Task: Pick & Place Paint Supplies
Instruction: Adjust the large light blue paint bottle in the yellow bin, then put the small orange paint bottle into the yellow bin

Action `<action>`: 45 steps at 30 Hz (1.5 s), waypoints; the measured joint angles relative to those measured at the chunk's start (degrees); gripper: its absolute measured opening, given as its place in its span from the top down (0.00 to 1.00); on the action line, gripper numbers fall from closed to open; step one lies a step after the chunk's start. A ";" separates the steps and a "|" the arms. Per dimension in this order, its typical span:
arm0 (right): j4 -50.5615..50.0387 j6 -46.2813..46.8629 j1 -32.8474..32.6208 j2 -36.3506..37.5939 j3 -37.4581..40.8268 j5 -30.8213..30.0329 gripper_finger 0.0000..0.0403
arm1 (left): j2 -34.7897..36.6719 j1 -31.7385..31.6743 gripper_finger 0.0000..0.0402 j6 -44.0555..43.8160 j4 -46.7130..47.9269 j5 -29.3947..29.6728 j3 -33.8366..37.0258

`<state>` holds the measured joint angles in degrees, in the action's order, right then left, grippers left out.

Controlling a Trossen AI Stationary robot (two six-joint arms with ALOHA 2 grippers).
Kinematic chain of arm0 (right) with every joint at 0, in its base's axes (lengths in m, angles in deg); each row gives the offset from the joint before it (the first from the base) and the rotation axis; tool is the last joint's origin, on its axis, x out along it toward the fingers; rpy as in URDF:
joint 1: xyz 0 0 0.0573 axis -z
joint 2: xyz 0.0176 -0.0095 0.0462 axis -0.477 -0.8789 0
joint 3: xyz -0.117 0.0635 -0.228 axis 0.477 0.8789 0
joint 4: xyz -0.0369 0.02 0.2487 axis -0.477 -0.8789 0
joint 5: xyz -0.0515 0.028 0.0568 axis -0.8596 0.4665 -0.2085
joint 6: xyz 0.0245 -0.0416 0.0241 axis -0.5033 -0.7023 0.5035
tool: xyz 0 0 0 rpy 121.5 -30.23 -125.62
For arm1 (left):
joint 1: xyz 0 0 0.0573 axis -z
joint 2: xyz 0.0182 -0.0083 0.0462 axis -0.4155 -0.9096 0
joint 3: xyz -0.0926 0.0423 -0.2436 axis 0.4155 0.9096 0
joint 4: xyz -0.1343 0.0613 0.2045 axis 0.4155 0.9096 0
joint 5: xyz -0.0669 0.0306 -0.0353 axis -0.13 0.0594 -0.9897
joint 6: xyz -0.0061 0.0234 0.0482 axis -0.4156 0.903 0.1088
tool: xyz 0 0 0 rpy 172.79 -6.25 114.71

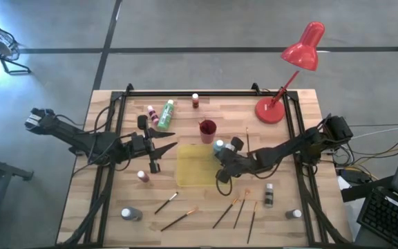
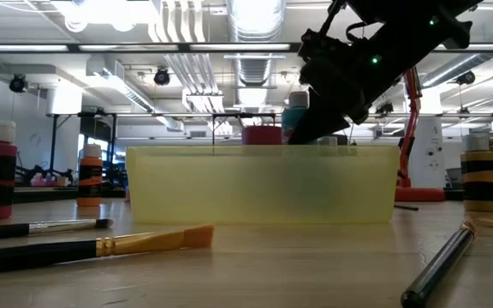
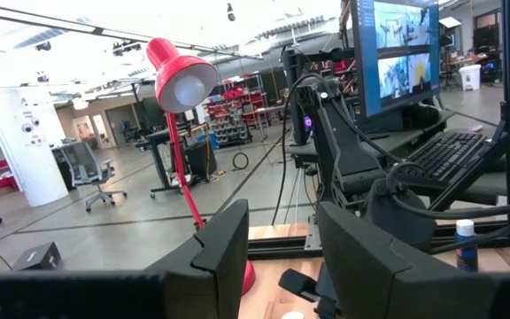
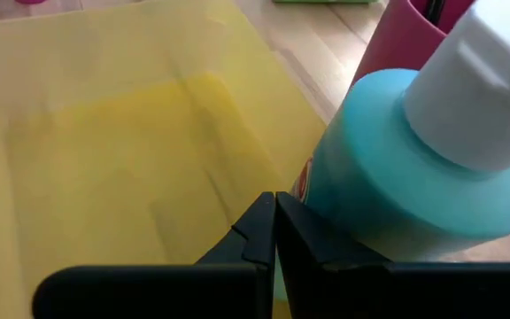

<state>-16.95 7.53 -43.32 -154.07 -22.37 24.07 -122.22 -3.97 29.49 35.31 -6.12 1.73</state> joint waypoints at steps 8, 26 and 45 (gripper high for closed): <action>-0.11 -0.13 -0.28 1.01 0.00 0.96 0.98 | -0.01 0.01 0.64 0.00 0.00 0.00 0.00; -11.87 -4.36 -4.02 25.43 -0.26 4.44 0.98 | -0.02 -0.01 0.64 -0.07 0.24 0.00 0.00; -32.16 13.20 -3.91 40.02 -0.26 4.16 0.98 | 0.13 0.00 0.64 -5.32 11.32 0.91 -0.84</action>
<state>-49.11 20.73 -47.23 -114.06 -22.63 28.24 -122.09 -3.97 24.17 46.63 -5.21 0.89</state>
